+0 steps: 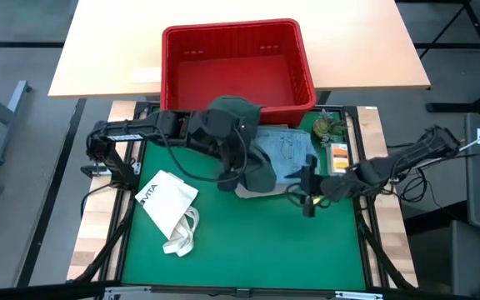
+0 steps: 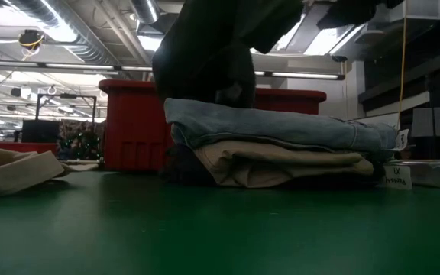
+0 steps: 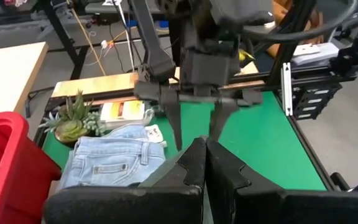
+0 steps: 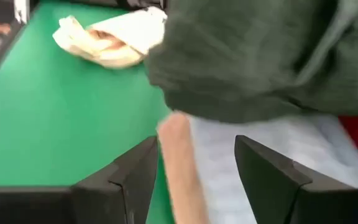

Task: Fold laundry
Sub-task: Remove green polo shirt from the laundry bin

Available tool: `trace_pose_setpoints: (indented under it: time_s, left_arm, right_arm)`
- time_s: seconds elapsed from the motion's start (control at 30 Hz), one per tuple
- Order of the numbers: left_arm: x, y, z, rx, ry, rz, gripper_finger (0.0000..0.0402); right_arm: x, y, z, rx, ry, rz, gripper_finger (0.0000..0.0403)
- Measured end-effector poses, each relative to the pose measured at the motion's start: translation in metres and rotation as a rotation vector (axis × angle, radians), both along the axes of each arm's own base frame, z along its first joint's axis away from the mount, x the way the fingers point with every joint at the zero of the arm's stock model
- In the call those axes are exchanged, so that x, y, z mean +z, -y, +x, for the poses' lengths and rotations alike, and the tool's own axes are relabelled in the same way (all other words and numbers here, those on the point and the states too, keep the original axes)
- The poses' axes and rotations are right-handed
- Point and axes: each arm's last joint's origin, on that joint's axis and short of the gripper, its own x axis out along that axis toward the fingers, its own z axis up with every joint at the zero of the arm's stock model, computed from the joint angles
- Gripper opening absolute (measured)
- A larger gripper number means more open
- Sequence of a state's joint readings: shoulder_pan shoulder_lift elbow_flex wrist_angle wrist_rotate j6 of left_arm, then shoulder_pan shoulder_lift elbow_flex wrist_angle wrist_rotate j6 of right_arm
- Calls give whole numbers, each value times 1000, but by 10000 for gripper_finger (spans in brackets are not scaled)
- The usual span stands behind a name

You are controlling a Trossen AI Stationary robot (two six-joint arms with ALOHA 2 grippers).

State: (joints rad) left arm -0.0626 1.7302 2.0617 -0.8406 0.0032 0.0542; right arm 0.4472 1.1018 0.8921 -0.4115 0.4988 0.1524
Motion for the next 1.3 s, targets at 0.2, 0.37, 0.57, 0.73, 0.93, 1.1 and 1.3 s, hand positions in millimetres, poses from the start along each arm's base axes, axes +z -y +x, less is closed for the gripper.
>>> trace_pose_setpoints:
  time_s: [0.2, 0.37, 0.57, 0.73, 0.93, 1.1, 1.3]
  left_arm:
    - [1, 4, 0, -10, 14, -1, 0]
    - [2, 4, 1, -10, 28, -2, 0]
    - [3, 4, 1, -11, 29, -3, 0]
    - [3, 4, 1, -11, 29, -4, 0]
    - [2, 4, 1, -11, 29, -3, 0]
    - [2, 4, 1, -12, 28, -4, 0]
    - [4, 4, -1, -12, 31, -4, 0]
  right_arm:
    - [-39, -11, 22, -33, 41, -2, 216]
    - [-63, -19, 44, -84, 71, -51, 216]
    - [-74, -28, 68, -177, 211, -96, 216]
    - [-71, -30, 76, -213, 310, -121, 216]
    - [-58, -34, 79, -100, 410, -128, 216]
    - [-56, -32, 80, -119, 426, -130, 207]
    - [-57, -23, 84, -131, 412, -137, 102]
